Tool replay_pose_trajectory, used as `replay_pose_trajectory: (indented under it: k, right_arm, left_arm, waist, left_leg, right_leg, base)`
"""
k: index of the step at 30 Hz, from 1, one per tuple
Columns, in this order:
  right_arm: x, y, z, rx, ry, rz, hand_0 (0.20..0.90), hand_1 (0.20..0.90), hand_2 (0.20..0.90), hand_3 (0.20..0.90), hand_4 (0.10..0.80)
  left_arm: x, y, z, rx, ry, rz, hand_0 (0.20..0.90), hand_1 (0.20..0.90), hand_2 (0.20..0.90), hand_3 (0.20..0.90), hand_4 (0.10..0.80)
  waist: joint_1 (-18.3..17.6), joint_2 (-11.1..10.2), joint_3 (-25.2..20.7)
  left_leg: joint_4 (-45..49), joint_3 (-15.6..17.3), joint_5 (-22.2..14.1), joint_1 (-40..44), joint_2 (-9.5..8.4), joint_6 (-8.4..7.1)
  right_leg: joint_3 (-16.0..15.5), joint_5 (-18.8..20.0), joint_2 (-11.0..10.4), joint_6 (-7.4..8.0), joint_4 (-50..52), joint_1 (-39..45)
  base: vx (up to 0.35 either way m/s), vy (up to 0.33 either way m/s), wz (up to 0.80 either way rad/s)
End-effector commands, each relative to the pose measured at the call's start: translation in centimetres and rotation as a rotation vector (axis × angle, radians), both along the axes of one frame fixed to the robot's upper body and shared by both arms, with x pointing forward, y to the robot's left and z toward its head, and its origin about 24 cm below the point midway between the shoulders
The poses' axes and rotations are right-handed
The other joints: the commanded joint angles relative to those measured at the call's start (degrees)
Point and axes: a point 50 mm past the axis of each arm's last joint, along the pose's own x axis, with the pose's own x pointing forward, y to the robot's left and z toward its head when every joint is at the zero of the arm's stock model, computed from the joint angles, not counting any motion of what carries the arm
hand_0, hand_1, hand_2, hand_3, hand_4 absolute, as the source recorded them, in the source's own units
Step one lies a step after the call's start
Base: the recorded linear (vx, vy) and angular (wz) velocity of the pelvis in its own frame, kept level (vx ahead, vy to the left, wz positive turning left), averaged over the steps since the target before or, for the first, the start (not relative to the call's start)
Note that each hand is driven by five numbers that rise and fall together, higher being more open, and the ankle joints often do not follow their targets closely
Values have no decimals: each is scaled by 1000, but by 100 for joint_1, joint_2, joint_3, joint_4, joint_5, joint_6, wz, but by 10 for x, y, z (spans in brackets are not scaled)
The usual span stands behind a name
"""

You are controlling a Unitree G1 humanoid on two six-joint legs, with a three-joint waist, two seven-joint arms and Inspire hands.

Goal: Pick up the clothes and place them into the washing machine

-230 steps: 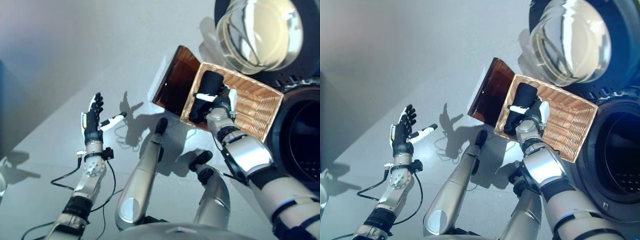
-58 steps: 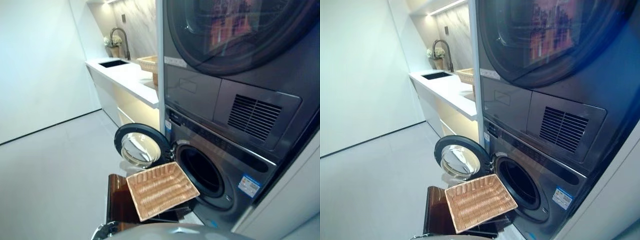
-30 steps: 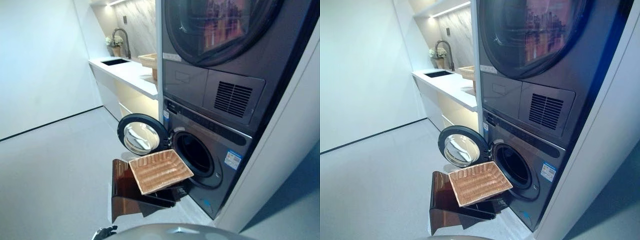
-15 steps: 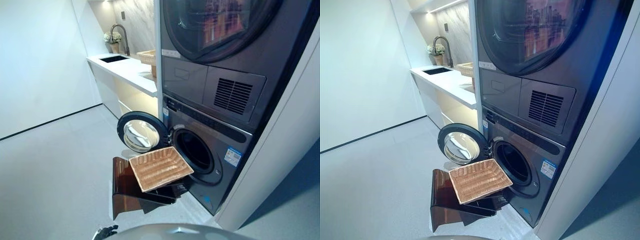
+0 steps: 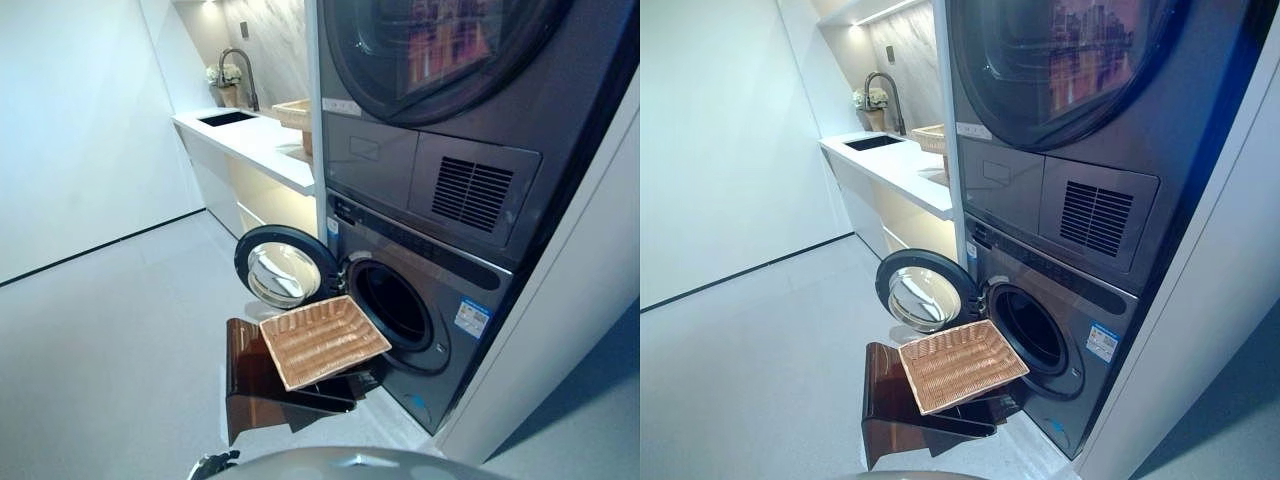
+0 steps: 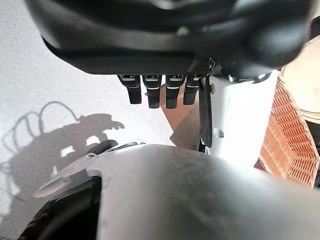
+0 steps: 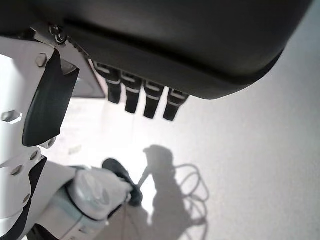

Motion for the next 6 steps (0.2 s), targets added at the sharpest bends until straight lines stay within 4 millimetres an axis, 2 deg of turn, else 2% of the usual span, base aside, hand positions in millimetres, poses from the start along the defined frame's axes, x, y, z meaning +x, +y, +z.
replay_pose_trajectory:
  k: [1,6]
  right_arm:
    - [38,14,-4,28,-113,24,900,900,900,900,800]
    - [35,15,-5,33,-104,22,900,900,900,900,800]
  left_arm:
    - [35,-11,3,-19,-122,5,900,900,900,900,800]
    - [36,-8,3,-10,-119,5,900,900,900,900,800]
  waist:
    - [-144,-278,-11]
    - [-153,-287,-47]
  left_leg:
    - [6,-77,218,-481,-8,-181]
    - [-14,-60,209,-437,-9,-182]
  right_leg:
    - [-86,408,-164,79,-1113,392]
    - [-88,392,-152,79,-1119,431]
  base:
    - [0,0,0]
    - [0,0,0]
